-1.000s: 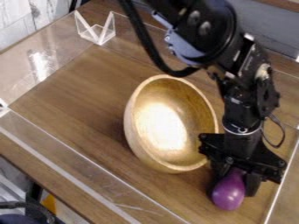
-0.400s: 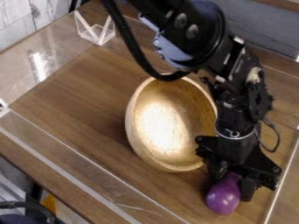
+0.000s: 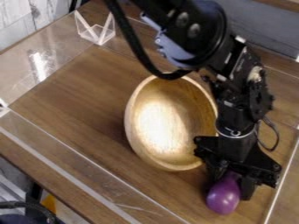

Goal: Remove the purple eggplant from inside the brown bowl and put it on the table

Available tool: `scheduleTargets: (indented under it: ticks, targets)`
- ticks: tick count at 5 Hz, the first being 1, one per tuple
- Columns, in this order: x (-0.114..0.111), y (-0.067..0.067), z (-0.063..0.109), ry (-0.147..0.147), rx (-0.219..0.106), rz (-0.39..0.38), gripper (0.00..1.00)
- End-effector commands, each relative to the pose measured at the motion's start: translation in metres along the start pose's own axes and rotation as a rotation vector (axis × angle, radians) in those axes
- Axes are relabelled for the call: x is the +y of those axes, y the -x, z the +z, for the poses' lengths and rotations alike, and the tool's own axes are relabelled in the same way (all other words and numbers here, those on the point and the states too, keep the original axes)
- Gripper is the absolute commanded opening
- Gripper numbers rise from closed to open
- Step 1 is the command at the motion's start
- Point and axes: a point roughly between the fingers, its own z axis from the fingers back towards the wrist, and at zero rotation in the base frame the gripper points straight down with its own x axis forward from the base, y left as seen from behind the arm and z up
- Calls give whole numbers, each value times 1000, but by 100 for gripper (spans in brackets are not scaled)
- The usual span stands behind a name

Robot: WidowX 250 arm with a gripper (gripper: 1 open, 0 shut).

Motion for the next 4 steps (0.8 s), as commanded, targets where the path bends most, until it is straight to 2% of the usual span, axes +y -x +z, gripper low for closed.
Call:
scheduleTargets:
  ticks: [1, 3, 4]
  targets:
    - [-6, -12, 14, 5, -28, 22, 0]
    - [-1, 1, 5, 0, 3, 10, 0]
    - [-6, 3, 2, -4, 10, 26, 0]
